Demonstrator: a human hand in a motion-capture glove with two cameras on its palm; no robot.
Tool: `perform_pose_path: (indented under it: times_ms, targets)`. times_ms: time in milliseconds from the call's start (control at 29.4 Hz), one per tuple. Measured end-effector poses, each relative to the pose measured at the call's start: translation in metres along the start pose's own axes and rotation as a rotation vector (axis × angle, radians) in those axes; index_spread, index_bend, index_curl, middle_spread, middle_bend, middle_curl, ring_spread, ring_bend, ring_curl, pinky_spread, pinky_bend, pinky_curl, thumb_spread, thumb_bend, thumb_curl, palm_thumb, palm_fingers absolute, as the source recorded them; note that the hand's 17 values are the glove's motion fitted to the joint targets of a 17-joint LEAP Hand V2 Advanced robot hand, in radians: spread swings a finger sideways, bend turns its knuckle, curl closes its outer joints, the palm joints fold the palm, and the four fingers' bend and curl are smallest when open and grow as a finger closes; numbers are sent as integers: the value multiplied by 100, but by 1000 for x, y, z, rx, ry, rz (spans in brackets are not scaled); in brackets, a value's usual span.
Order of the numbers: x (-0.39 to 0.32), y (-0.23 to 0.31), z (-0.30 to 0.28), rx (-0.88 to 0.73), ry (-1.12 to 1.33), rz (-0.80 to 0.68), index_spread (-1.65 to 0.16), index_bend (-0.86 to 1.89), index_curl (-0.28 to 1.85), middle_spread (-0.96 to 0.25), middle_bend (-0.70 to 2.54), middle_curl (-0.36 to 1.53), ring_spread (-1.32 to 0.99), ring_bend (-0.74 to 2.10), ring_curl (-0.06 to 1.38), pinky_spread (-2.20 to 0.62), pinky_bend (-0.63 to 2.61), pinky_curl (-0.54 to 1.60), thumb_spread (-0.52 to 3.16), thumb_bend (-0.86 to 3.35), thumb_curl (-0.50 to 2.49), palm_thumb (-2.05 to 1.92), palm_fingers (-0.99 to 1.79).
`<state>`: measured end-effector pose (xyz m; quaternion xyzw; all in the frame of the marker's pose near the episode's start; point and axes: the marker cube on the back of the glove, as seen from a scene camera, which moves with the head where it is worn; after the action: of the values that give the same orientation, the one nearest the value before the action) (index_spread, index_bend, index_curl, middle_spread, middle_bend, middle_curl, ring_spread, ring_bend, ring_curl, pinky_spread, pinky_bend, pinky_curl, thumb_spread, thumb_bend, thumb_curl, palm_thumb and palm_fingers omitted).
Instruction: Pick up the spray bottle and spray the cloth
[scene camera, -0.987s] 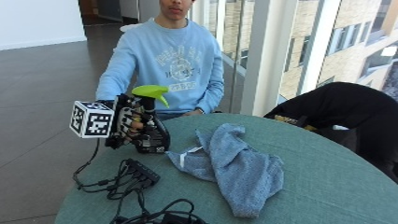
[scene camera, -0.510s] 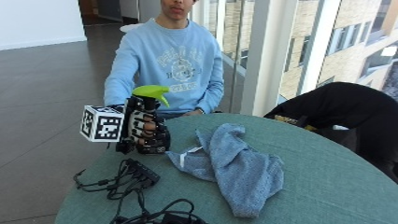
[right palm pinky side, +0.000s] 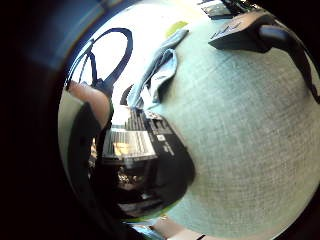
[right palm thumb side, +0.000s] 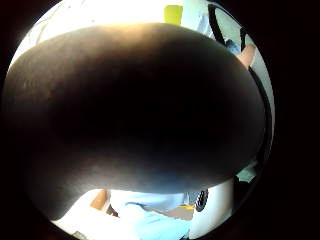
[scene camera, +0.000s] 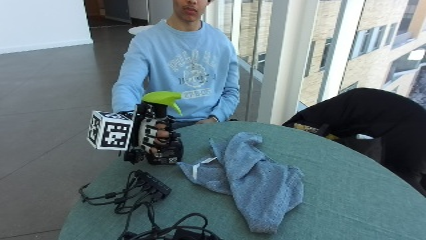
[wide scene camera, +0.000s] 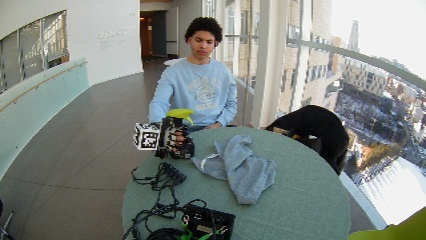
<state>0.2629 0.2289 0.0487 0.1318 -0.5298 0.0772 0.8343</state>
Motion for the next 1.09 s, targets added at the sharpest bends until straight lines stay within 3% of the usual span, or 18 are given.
perform_pose_path:
  times_ms: [238, 612, 1089]
  targets:
    - [-8, 2, 6, 40, 46, 24, -29, 16, 34, -18, 19, 39, -15, 41, 37, -11, 37, 40, 82, 0, 47, 96, 113]
    - [-60, -21, -1, 77, 347, 146, -28, 15, 36, -16, 22, 41, -13, 40, 37, -8, 32, 38, 81, -2, 50, 98, 115]
    - [-92, -60, -2, 11, 593, 379, -27, 15, 37, -13, 25, 43, -12, 42, 38, -7, 32, 38, 82, -3, 53, 96, 117]
